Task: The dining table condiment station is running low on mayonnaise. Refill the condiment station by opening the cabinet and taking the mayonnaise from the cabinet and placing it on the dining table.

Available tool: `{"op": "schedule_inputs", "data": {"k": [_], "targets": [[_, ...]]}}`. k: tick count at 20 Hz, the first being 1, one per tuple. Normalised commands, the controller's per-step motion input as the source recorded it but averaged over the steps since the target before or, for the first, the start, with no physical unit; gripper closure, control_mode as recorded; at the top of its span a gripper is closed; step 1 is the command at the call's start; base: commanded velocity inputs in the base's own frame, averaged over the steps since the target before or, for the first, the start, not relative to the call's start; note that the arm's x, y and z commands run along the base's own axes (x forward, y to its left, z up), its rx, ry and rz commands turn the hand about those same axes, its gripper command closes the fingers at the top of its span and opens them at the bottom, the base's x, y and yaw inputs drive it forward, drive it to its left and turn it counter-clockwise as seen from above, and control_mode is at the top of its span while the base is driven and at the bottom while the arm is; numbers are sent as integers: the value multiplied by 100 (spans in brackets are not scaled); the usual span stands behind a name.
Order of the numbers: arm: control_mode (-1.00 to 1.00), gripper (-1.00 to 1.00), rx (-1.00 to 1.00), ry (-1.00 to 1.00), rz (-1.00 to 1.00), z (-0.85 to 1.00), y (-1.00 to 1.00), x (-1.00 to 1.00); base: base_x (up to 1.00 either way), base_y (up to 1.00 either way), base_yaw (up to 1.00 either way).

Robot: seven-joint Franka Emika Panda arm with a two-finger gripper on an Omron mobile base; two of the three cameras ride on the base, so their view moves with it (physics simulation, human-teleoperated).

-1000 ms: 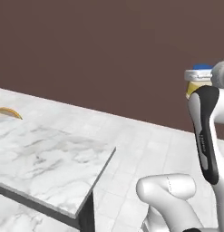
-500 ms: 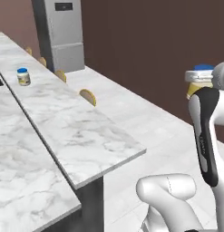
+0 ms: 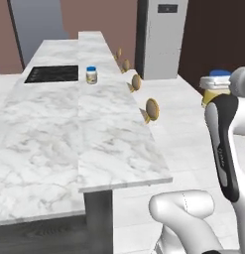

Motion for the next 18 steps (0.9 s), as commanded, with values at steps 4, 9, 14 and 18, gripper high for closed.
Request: {"op": "schedule_inputs", "data": {"k": [4, 9, 14, 18], "targets": [[100, 100, 0, 0, 0, 0, 0, 0, -45, 23, 48], [100, 100, 0, 0, 0, 0, 0, 0, -9, 4, 9], [-100, 100, 0, 0, 6, 0, 0, 3, 0, 0, 0], [-100, 100, 0, 5, 42, 0, 16, 0, 0, 0, 0]]}}
